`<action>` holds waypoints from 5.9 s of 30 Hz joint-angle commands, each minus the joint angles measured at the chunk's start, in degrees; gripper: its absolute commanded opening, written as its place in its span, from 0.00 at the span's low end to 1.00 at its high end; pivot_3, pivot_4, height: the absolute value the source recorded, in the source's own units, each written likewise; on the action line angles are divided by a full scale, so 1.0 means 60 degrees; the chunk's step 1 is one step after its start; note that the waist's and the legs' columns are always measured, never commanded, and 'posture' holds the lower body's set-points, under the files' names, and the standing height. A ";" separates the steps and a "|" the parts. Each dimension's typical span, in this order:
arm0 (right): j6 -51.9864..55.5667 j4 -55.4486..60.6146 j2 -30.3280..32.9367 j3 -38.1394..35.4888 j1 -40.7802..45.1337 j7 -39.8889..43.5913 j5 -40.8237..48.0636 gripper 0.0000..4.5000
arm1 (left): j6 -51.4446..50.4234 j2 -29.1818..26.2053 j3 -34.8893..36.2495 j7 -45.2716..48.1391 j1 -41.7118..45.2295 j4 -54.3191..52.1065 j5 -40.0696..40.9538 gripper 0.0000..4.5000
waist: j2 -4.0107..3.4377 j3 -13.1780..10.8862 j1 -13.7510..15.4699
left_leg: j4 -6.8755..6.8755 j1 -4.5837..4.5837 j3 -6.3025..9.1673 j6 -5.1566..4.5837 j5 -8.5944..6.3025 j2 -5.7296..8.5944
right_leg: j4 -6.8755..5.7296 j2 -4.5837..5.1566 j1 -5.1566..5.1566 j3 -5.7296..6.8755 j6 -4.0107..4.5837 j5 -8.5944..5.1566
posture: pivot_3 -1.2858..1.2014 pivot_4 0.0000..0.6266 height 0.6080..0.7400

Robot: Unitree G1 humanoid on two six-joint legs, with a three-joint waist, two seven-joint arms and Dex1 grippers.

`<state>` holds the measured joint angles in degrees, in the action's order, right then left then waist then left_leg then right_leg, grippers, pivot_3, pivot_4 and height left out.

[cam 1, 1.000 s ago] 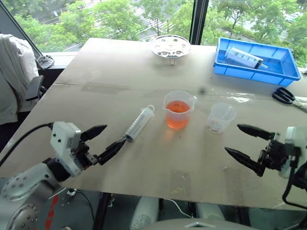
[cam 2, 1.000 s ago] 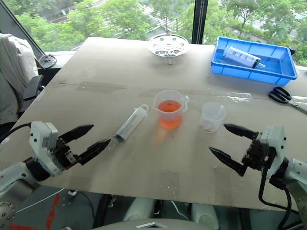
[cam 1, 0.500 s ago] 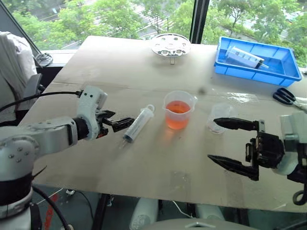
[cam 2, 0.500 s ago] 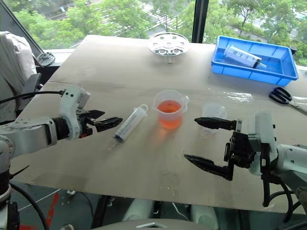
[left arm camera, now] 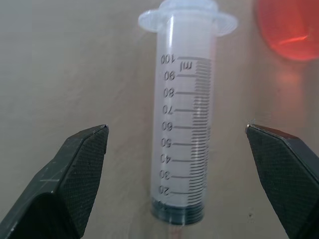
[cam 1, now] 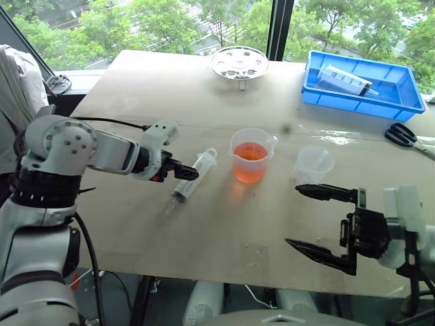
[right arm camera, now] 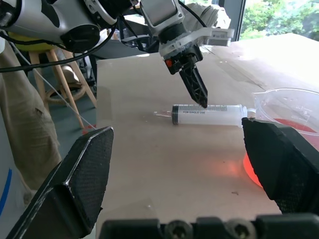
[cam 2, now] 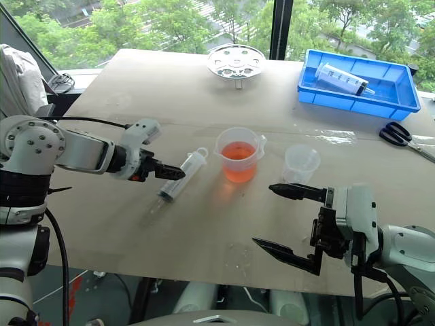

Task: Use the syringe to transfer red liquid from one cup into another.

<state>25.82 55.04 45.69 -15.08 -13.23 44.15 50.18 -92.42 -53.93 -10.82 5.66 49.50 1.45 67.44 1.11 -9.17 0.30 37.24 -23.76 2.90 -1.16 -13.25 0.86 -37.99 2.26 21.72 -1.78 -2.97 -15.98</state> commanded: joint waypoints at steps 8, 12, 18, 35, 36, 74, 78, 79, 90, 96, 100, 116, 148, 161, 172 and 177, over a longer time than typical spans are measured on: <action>0.0038 0.0248 0.0317 -0.0276 0.0163 -0.0394 0.0142 1.00 | 0.0184 0.0836 -0.0873 0.1745 0.0423 0.0030 -0.2586 0.91 | 0.0003 -0.0001 0.0050 | 0.0004 -0.0004 -0.0001 -0.0008 -0.0004 0.0000 | 0.0000 0.0011 0.0000 -0.0001 0.0001 0.0000 | 0.52 0.24 1.00; 0.0048 0.0291 0.0298 -0.0139 0.0224 -0.0517 0.0068 1.00 | 0.0251 0.1097 -0.1093 0.1972 0.0277 0.0088 -0.3351 0.64 | 0.0004 -0.0001 0.0064 | 0.0004 -0.0006 0.0001 -0.0023 -0.0013 0.0000 | 0.0000 0.0011 0.0000 -0.0001 0.0001 0.0000 | 0.52 0.24 1.00; 0.0174 0.0272 0.0314 0.0173 0.0362 -0.0766 -0.0112 1.00 | 0.0267 0.1346 -0.0748 0.2389 -0.0152 -0.0214 -0.3960 0.31 | -0.0002 0.0003 0.0079 | 0.0009 0.0003 0.0004 -0.0028 -0.0015 0.0000 | -0.0009 0.0013 -0.0005 -0.0001 0.0000 0.0000 | 0.52 0.24 1.00; 0.2299 -0.2166 0.0105 0.1188 0.4721 -0.2756 0.1412 1.00 | -0.0013 0.3708 0.9018 -0.0786 0.0533 0.0476 -0.1145 0.31 | 0.0038 -0.0014 0.0120 | 0.0029 -0.0017 0.0058 -0.0016 -0.0006 0.0017 | -0.0007 0.0051 -0.0001 0.0035 -0.0001 0.0003 | 0.52 0.24 1.00; 0.2363 -0.2488 0.0048 0.1243 0.5067 -0.2823 0.1284 1.00 | 0.0198 0.4408 0.9772 -0.1347 0.0828 0.0336 -0.0600 0.31 | 0.0046 -0.0015 0.0138 | 0.0035 -0.0018 0.0067 -0.0010 -0.0002 0.0019 | -0.0008 0.0052 -0.0004 0.0037 -0.0001 0.0004 | 0.52 0.24 1.00; 0.4173 -0.3871 -0.1632 0.1115 0.7950 -0.4601 -0.1100 1.00 | 1.0340 0.5317 0.2244 0.5775 -0.2011 -0.2569 -0.4694 0.31 | 0.0045 -0.0022 0.0006 | -0.0008 -0.0019 0.0019 -0.0011 0.0001 0.0040 | 0.0001 0.0044 0.0009 0.0023 -0.0001 0.0003 | 0.52 0.24 1.00; 0.4687 -0.4112 -0.1821 0.0613 0.8080 -0.4945 -0.0576 1.00 | 1.0676 0.5406 0.1819 0.6082 -0.2398 -0.2361 -0.5090 0.31 | 0.0042 -0.0024 -0.0019 | -0.0006 -0.0021 0.0021 -0.0013 0.0001 0.0040 | -0.0004 0.0044 0.0009 0.0023 -0.0001 0.0003 | 0.52 0.24 1.00; 0.4933 -0.4202 -0.1863 0.0510 0.8264 -0.5097 -0.0390 1.00 | 1.0783 0.5427 0.1742 0.6230 -0.2430 -0.2233 -0.5172 0.31 | 0.0041 -0.0023 -0.0031 | -0.0006 -0.0020 0.0023 -0.0014 0.0001 0.0039 | -0.0007 0.0043 0.0009 0.0025 -0.0001 0.0003 | 0.52 0.24 1.00; 0.6796 -0.4415 -0.1659 -0.0293 0.9472 -0.5753 0.2024 1.00 | 1.2672 0.6117 0.1188 0.6911 -0.2245 -0.0283 -0.6651 0.31 | 0.0015 -0.0037 -0.0144 | -0.0007 -0.0021 0.0022 -0.0017 0.0001 0.0033 | -0.0007 0.0005 0.0008 0.0023 0.0000 0.0004 | 0.52 0.24 1.00; 0.6916 -0.4567 -0.1674 -0.0006 1.0080 -0.6000 0.2369 1.00 | 1.3699 0.6765 0.1075 0.6483 -0.2246 0.0195 -0.7436 0.31 | 0.0014 -0.0036 -0.0155 | -0.0007 -0.0022 0.0027 -0.0018 0.0000 0.0028 | -0.0006 0.0007 0.0008 0.0027 -0.0001 0.0004 | 0.52 0.24 1.00; 0.6842 -0.4691 -0.1824 0.0277 1.0363 -0.6110 0.2329 1.00 | 1.3696 0.6902 0.1069 0.6371 -0.2357 -0.0056 -0.7522 0.31 | 0.0013 -0.0036 -0.0160 | -0.0007 -0.0023 0.0026 -0.0018 0.0000 0.0029 | -0.0007 0.0035 0.0008 0.0027 -0.0001 0.0004 | 0.52 0.24 1.00; 0.7272 -0.5887 -0.2493 0.1121 1.1126 -0.6220 0.2426 1.00 | 1.3446 0.6833 0.0890 0.6425 -0.2340 -0.0868 -0.7580 0.31 | 0.0009 -0.0036 -0.0170 | -0.0008 -0.0023 0.0027 -0.0018 0.0000 0.0028 | -0.0007 0.0014 0.0009 0.0030 -0.0001 0.0004 | 0.52 0.24 1.00; 0.6097 -0.5543 -0.2845 0.2207 1.1168 -0.5015 0.0451 0.37 | 0.8984 0.6368 0.1435 0.4902 -0.1159 -0.2247 -0.6494 0.78 | -0.0003 -0.0043 -0.0186 | -0.0011 -0.0023 0.0034 -0.0018 0.0000 0.0027 | -0.0007 -0.0007 0.0011 0.0033 -0.0002 0.0003 | 0.52 0.24 1.00; 0.5752 -0.5346 -0.2655 0.2903 1.0990 -0.4062 -0.0831 0.37 | 0.8447 0.5943 0.1379 0.4878 -0.1128 -0.2691 -0.6420 0.33 | -0.0015 -0.0051 -0.0171 | -0.0014 -0.0024 0.0035 -0.0014 0.0001 0.0023 | 0.0000 -0.0007 0.0014 0.0030 -0.0002 0.0003 | 0.52 0.24 1.00; 0.5496 -0.5420 -0.1992 0.2898 1.0896 -0.2912 -0.1458 1.00 | 0.9314 0.5501 0.1324 0.5231 -0.2235 -0.2619 -0.6692 0.31 | -0.0034 -0.0062 -0.0178 | -0.0019 -0.0022 0.0035 -0.0014 0.0001 0.0021 | -0.0001 0.0027 0.0017 0.0029 -0.0001 0.0003 | 0.52 0.24 1.00; 0.5928 -0.5654 -0.1768 0.2118 1.1314 -0.2372 -0.0753 1.00 | 0.9439 0.5228 0.1371 0.5408 -0.2172 -0.2393 -0.6776 0.31 | -0.0035 -0.0064 -0.0160 | -0.0018 -0.0025 0.0037 -0.0015 0.0000 0.0025 | 0.0002 0.0032 0.0016 0.0034 -0.0001 0.0003 | 0.52 0.24 1.00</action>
<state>61.38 20.86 34.46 0.57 52.88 29.26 44.61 -37.17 -22.33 -3.35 37.47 35.55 -12.04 26.88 0.91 -9.56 -0.66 37.14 -23.91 3.11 -1.25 -13.24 1.02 -37.97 2.45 21.81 -1.58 -2.98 -15.96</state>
